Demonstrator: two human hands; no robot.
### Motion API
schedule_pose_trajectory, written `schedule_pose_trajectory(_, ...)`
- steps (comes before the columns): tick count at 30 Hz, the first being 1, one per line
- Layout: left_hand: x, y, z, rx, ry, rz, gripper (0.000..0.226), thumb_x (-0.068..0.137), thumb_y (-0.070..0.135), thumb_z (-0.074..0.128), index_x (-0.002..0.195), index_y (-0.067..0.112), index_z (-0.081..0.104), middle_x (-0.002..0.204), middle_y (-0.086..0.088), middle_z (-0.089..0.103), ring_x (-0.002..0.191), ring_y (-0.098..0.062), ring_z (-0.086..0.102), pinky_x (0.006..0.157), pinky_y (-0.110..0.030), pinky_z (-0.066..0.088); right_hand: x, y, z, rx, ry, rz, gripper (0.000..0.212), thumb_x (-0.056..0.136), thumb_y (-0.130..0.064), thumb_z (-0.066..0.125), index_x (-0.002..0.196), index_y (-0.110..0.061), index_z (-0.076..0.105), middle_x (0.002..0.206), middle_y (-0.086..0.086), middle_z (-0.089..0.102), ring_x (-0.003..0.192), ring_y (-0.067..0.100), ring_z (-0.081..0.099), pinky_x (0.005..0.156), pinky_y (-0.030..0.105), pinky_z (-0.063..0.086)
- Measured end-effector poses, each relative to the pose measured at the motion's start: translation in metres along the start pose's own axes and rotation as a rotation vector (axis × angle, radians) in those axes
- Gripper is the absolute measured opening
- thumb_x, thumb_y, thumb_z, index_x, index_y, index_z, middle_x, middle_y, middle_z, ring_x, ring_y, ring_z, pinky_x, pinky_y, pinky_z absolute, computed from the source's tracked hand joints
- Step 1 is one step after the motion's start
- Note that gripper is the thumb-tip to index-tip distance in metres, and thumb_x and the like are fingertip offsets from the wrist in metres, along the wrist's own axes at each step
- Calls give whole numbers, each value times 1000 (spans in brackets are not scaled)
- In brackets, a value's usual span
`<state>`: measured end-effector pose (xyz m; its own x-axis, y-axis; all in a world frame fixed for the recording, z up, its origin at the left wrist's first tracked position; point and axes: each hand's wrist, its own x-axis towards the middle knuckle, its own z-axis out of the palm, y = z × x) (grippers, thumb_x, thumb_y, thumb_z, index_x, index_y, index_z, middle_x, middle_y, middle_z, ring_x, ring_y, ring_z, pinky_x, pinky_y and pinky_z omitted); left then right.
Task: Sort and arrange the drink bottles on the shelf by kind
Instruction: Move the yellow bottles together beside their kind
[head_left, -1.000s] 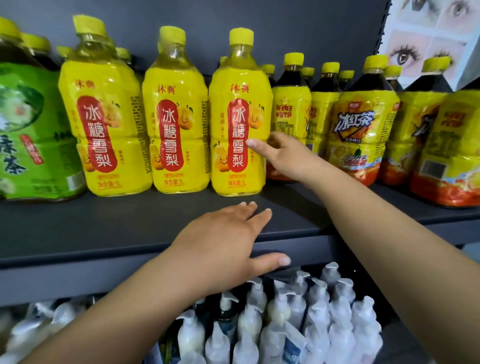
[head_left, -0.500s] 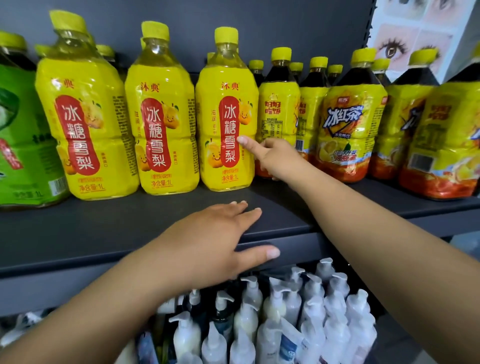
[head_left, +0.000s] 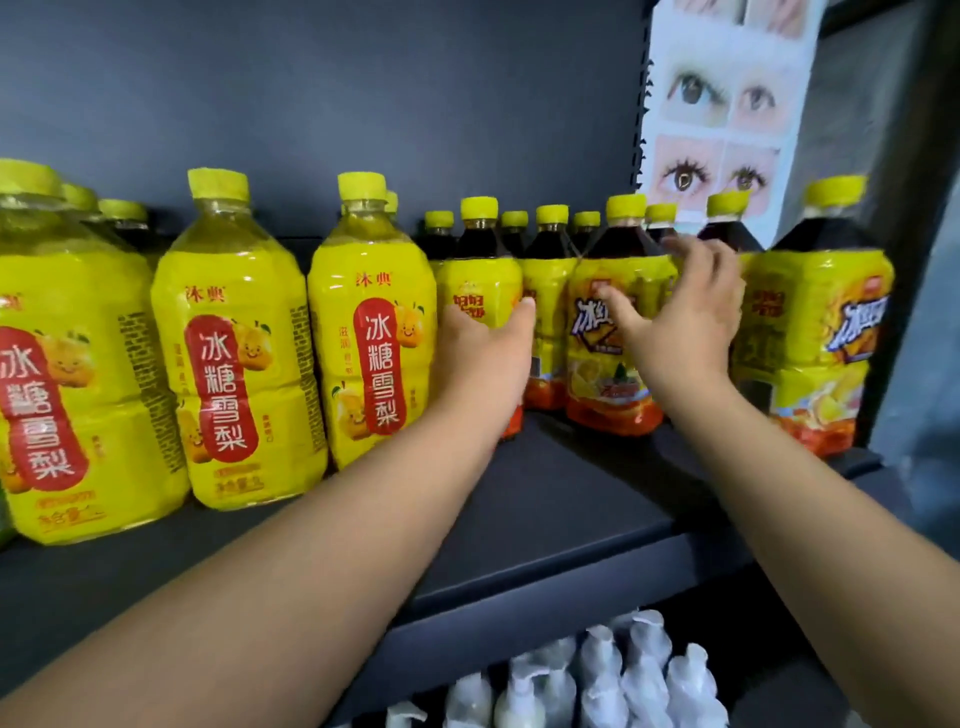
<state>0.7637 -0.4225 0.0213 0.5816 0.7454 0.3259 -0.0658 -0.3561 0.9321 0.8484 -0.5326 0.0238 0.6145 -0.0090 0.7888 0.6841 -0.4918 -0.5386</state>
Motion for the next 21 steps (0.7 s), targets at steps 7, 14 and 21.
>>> schedule_pose_trajectory(7, 21, -23, 32, 178, 152, -3, 105, 78, 41, 66, 145, 10, -9, 156, -9, 2, 142, -26, 10, 113, -34, 13, -9, 33, 27, 115, -133, 163, 94, 76, -38, 71, 145, -11, 14, 148, 12, 22, 137, 27, 19, 109, 31, 12)
schedule_pose_trajectory(14, 31, -33, 30, 119, 157, 94, 104, 72, 30, 75, 146, 15, 3, 151, -10, 18, 138, -26, 22, 109, -34, 22, -14, 34, 20, 152, -145, 141, 85, 84, -35, 63, 148, -19, 8, 152, 7, 19, 139, 23, 15, 110, 33, 13)
schedule_pose_trajectory(21, 29, -30, 20, 198, -125, 112, 108, 67, 34, 79, 146, 16, 8, 148, -6, 30, 134, -25, 33, 109, -41, 31, -13, 4, 16, 231, -26, -80, 71, 81, -47, 52, 140, -13, 33, 149, 7, 24, 139, 20, 17, 112, 31, 11)
